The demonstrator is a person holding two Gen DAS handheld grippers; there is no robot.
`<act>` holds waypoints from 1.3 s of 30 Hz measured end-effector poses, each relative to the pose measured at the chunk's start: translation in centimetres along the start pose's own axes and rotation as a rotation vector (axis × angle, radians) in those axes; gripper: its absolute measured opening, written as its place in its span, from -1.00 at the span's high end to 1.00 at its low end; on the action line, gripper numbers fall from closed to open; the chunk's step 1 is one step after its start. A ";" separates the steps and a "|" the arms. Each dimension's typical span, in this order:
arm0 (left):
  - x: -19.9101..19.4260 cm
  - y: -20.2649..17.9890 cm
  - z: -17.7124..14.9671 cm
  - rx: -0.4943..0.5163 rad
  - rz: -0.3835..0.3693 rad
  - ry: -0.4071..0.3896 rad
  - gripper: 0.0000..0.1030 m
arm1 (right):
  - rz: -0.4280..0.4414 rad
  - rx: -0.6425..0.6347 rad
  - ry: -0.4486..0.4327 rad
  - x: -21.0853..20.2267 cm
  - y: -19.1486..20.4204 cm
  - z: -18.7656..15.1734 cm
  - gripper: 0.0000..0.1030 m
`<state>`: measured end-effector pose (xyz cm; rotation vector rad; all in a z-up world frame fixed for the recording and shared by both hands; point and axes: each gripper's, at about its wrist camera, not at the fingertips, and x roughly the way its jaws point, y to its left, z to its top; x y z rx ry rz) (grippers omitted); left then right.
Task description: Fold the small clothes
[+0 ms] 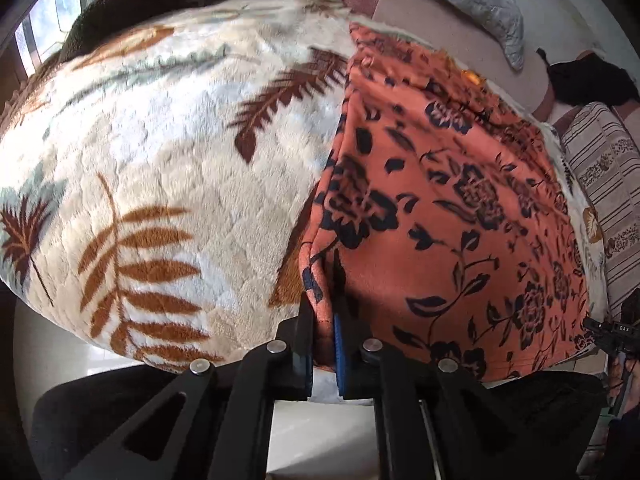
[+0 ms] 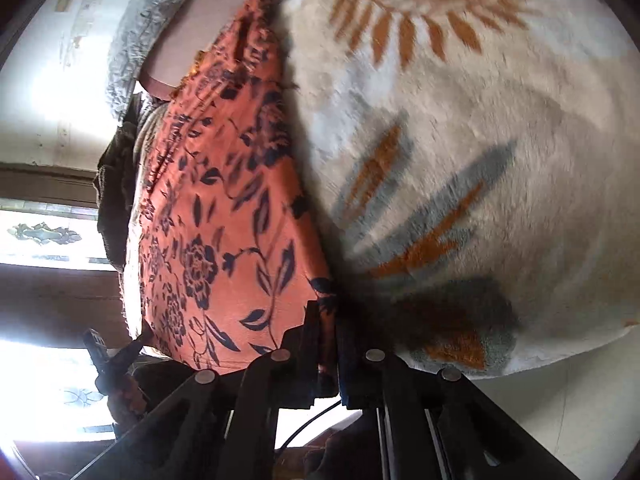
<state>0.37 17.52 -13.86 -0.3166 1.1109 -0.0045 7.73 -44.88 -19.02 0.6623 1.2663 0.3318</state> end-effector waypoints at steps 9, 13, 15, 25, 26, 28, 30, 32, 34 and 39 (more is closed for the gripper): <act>0.4 0.2 0.8 0.001 -0.001 0.001 0.84 | 0.009 -0.014 0.008 0.1 0.1 1.0 0.87; 2.4 0.6 0.7 0.011 0.021 0.103 0.84 | -0.030 -0.012 0.095 1.7 -0.8 1.4 0.87; 1.2 0.0 1.5 0.021 0.001 0.080 0.84 | -0.028 -0.029 0.086 1.0 -0.1 1.9 0.87; -1.8 -4.5 22.0 0.080 -0.104 -0.193 0.89 | 0.192 -0.044 -0.256 -4.1 6.3 18.0 0.87; -1.5 -4.4 22.9 0.060 -0.116 -0.191 0.89 | 0.205 -0.026 -0.271 -4.0 6.2 18.8 0.80; -1.6 -4.3 22.6 0.066 -0.152 -0.199 0.89 | 0.198 -0.050 -0.231 -3.3 6.7 17.8 0.49; -1.9 -3.6 20.2 0.082 -0.161 -0.211 0.81 | 0.179 -0.118 -0.148 -2.7 7.0 14.5 -0.86; -1.4 -2.3 16.5 0.047 -0.141 -0.170 0.31 | 0.086 -0.163 -0.099 -2.3 6.4 10.4 -0.90; -0.8 -0.5 12.7 -0.013 -0.107 -0.112 0.05 | 0.025 -0.147 -0.019 -1.7 4.7 6.8 -0.87; 1.1 1.1 3.6 -0.053 -0.066 0.062 0.02 | 0.002 -0.101 0.091 0.3 1.2 0.8 -0.80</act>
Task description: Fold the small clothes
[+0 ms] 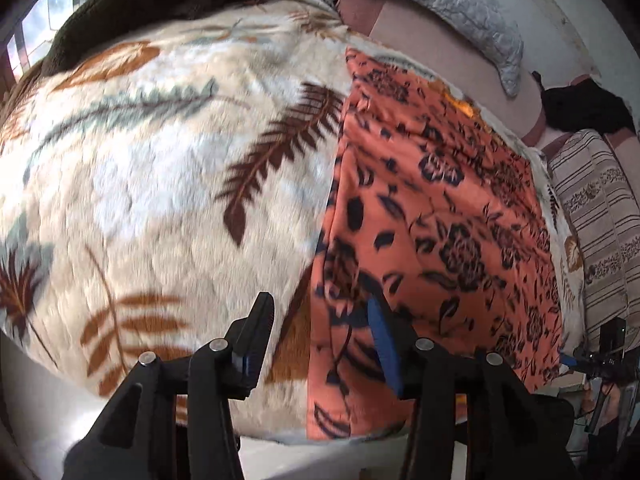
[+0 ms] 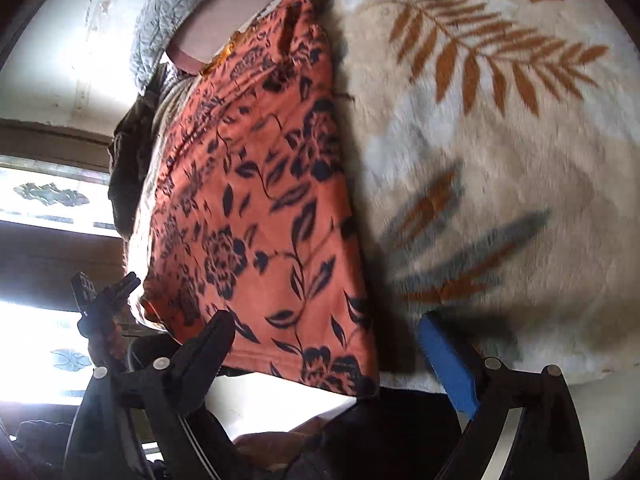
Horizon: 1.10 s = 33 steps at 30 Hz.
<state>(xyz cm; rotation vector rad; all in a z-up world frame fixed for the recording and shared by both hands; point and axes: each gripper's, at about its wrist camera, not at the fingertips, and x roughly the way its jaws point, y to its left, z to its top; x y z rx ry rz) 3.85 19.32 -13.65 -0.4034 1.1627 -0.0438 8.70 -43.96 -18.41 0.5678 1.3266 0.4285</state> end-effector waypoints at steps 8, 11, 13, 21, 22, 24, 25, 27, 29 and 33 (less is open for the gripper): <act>0.2 -0.9 -3.7 -0.004 -0.021 0.025 -0.28 | 0.034 0.011 0.033 1.2 0.1 -1.7 -0.03; 0.2 -0.5 -3.8 0.015 0.018 0.013 -0.30 | 0.081 0.074 0.015 1.7 -1.0 -1.7 -0.04; 0.5 0.0 -4.0 0.016 0.035 0.018 -0.31 | 0.108 0.087 -0.003 1.6 -1.4 -1.9 -0.04; 0.6 -1.6 -3.5 0.109 0.052 0.023 0.86 | 0.025 0.046 0.043 1.9 -0.8 -1.8 0.82; 0.0 -1.8 -3.4 0.120 0.056 0.004 0.86 | 0.031 0.037 0.026 1.4 -0.5 -1.9 0.82; -0.6 -1.9 -3.2 0.125 0.029 -0.015 0.86 | 0.041 0.041 -0.004 0.8 -0.3 -1.7 0.82; -0.4 -1.8 -3.1 0.120 0.016 -0.011 0.85 | 0.027 0.048 -0.007 1.0 -0.7 -1.5 0.76; 1.1 -1.2 -3.1 0.095 0.013 0.033 0.72 | 0.073 0.098 0.043 2.3 -2.1 -1.0 0.73; 1.6 -1.0 -3.4 0.085 -0.003 0.033 0.56 | 0.117 0.126 0.033 2.0 -2.8 -0.8 0.73; 1.4 -1.7 -3.2 0.114 0.003 0.037 0.87 | 0.095 0.100 0.046 1.9 -2.4 -0.8 0.86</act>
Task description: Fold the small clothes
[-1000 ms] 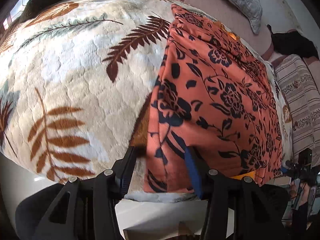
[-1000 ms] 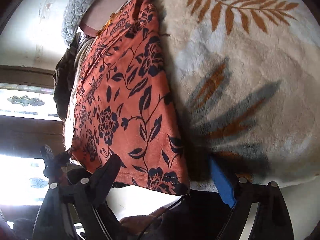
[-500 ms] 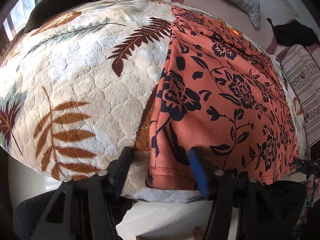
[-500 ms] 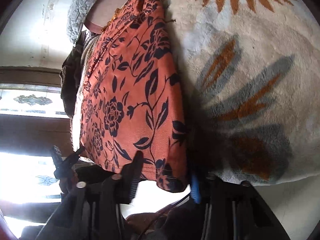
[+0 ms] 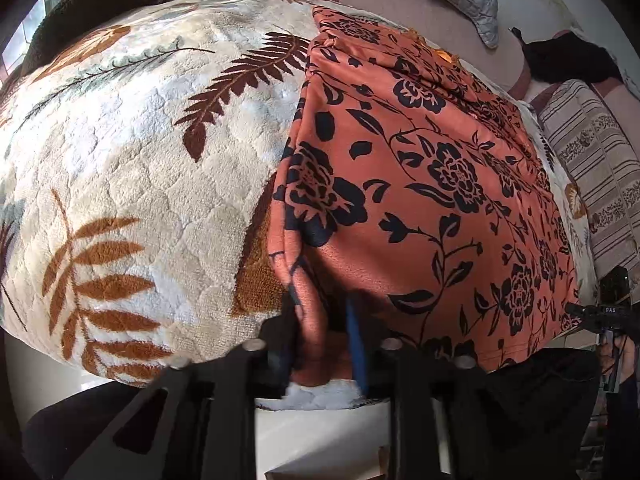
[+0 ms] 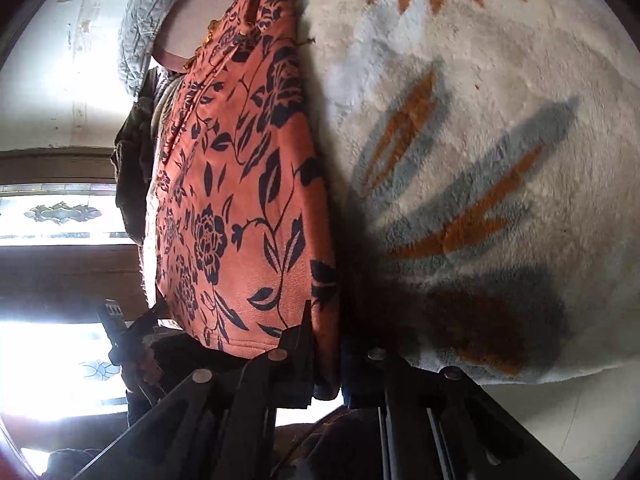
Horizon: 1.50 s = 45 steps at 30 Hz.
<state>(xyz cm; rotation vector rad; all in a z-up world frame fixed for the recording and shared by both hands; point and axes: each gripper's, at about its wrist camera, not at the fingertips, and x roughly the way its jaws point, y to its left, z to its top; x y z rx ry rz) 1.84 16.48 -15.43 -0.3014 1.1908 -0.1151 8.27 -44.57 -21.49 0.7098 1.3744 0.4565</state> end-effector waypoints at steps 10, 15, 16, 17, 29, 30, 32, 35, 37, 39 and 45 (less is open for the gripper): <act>0.2 2.0 0.9 -0.098 -0.035 0.056 0.88 | -0.011 0.010 0.000 0.2 0.8 0.8 0.87; -2.7 0.4 4.3 -0.046 -0.089 -0.020 0.87 | 0.056 -0.020 -0.071 -1.7 3.0 2.6 0.87; -3.5 -0.3 6.1 -0.027 -0.108 -0.045 0.87 | 0.076 -0.043 -0.095 -2.5 4.2 4.0 0.87; -4.3 -1.0 8.3 -0.007 -0.128 -0.074 0.87 | 0.097 -0.065 -0.129 -3.4 5.3 5.8 0.87; 9.3 -0.2 32.5 -0.158 -0.010 -0.120 -0.40 | 0.002 0.075 -0.393 0.1 7.7 29.7 -0.45; 9.6 0.7 32.0 -0.186 0.011 -0.134 -0.40 | 0.010 0.069 -0.412 0.2 7.5 29.0 -0.47; 8.3 2.2 29.9 -0.217 0.017 -0.183 -0.40 | 0.015 0.027 -0.449 -0.5 7.5 26.8 -0.47; 5.4 3.4 25.6 -0.192 -0.032 -0.215 -0.41 | -0.003 -0.013 -0.456 -1.6 7.4 22.5 -0.47; 4.5 3.1 22.8 -0.149 -0.037 -0.202 -0.44 | 0.019 -0.010 -0.449 -1.6 7.2 19.7 -0.47; 4.7 2.3 20.5 -0.129 -0.065 -0.185 -0.45 | 0.048 0.035 -0.413 -1.1 6.7 16.7 -0.47; 9.2 -1.5 19.6 -0.083 -0.009 -0.139 -0.58 | 0.140 0.216 -0.370 4.6 7.3 14.3 -0.47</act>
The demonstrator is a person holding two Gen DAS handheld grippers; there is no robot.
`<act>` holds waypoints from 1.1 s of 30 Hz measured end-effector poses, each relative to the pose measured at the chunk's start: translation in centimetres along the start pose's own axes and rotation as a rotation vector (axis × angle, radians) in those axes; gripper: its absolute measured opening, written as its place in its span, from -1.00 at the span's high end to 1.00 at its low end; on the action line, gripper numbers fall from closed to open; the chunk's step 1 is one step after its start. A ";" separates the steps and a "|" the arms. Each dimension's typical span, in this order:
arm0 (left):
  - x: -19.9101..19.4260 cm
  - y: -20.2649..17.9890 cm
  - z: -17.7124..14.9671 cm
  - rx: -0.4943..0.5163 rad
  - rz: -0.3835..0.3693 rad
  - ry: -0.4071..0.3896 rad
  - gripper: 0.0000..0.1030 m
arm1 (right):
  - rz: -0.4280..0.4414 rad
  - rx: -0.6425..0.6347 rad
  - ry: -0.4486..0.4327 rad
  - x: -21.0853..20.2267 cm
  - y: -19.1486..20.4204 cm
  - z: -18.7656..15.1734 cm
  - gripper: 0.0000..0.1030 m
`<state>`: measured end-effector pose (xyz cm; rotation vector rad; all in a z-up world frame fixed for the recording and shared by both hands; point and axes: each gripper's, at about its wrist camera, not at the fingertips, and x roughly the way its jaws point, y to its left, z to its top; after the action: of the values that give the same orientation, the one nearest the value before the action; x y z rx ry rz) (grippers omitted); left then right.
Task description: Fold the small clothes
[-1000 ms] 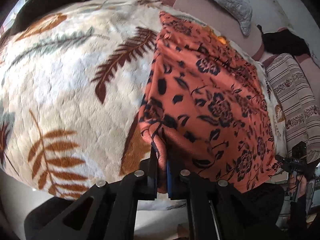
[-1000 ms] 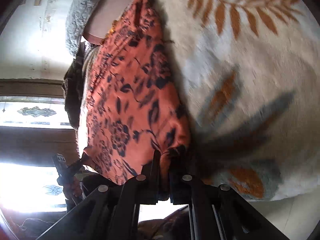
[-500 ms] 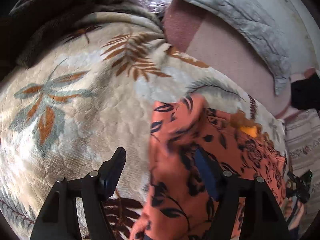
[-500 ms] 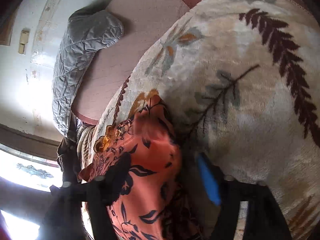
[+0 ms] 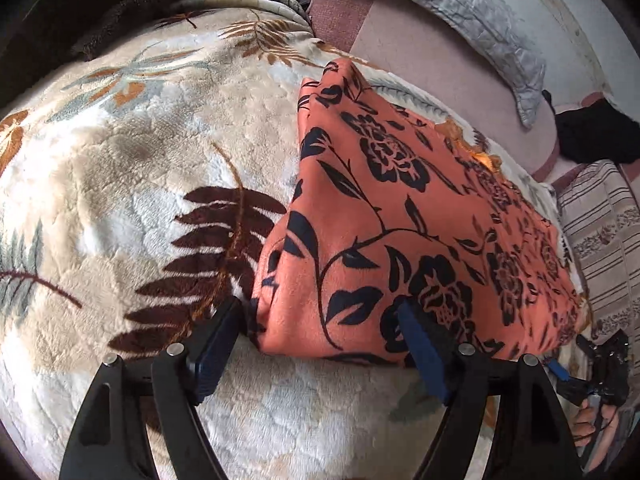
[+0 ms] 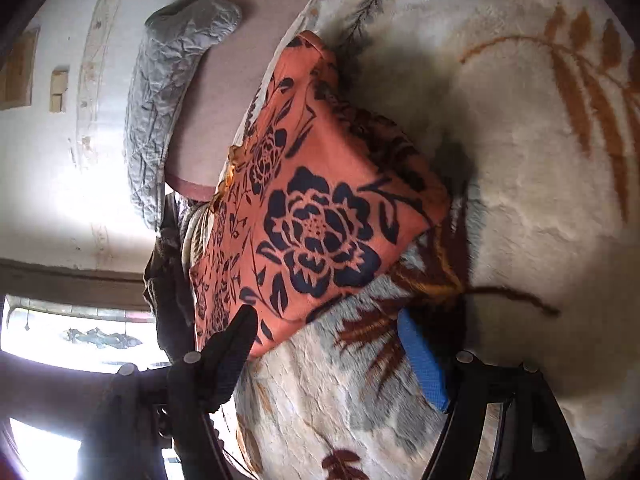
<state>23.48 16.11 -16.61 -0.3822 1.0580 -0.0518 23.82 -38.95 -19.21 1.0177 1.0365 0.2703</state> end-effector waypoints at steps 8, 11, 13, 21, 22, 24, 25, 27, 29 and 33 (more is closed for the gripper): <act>-0.4 -1.0 2.8 -0.091 0.049 0.064 0.70 | -0.100 0.018 -0.143 3.2 2.9 2.8 0.73; -5.0 -2.1 2.5 -0.055 0.017 -0.008 0.74 | -0.070 -0.083 -0.180 -0.4 6.6 1.8 0.75; -8.1 -2.4 1.1 -0.036 -0.005 -0.043 0.75 | -0.069 -0.173 -0.189 -3.2 9.1 0.4 0.76; -7.7 2.9 -10.9 -0.017 0.027 0.052 0.44 | -0.174 -0.201 -0.012 -6.0 1.8 -7.7 -0.24; -8.3 3.8 -11.3 -0.029 -0.011 0.017 0.26 | -0.221 -0.158 -0.004 -6.1 -0.3 -8.1 -0.38; -9.5 4.7 -10.8 -0.058 -0.030 0.015 0.03 | -0.100 -0.070 -0.037 -8.1 -3.2 -7.9 -0.34; -10.1 4.9 -10.0 -0.057 -0.010 -0.008 -0.04 | -0.120 -0.054 -0.074 -9.4 -3.7 -7.5 -0.34; -10.9 4.6 -8.1 -0.016 -0.006 -0.055 -0.12 | -0.144 -0.078 -0.173 -11.8 -3.5 -6.2 -0.37; -10.6 3.9 -5.9 0.028 -0.024 -0.073 -0.13 | -0.117 -0.098 -0.183 -12.5 -2.8 -3.7 -0.37; -7.6 2.0 -1.6 0.106 -0.048 -0.054 -0.13 | -0.120 -0.270 -0.112 -8.5 0.9 1.7 -0.37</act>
<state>18.10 19.23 -11.57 -0.3111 0.9882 -0.1390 21.01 -44.75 -13.27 0.7164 0.9272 0.2442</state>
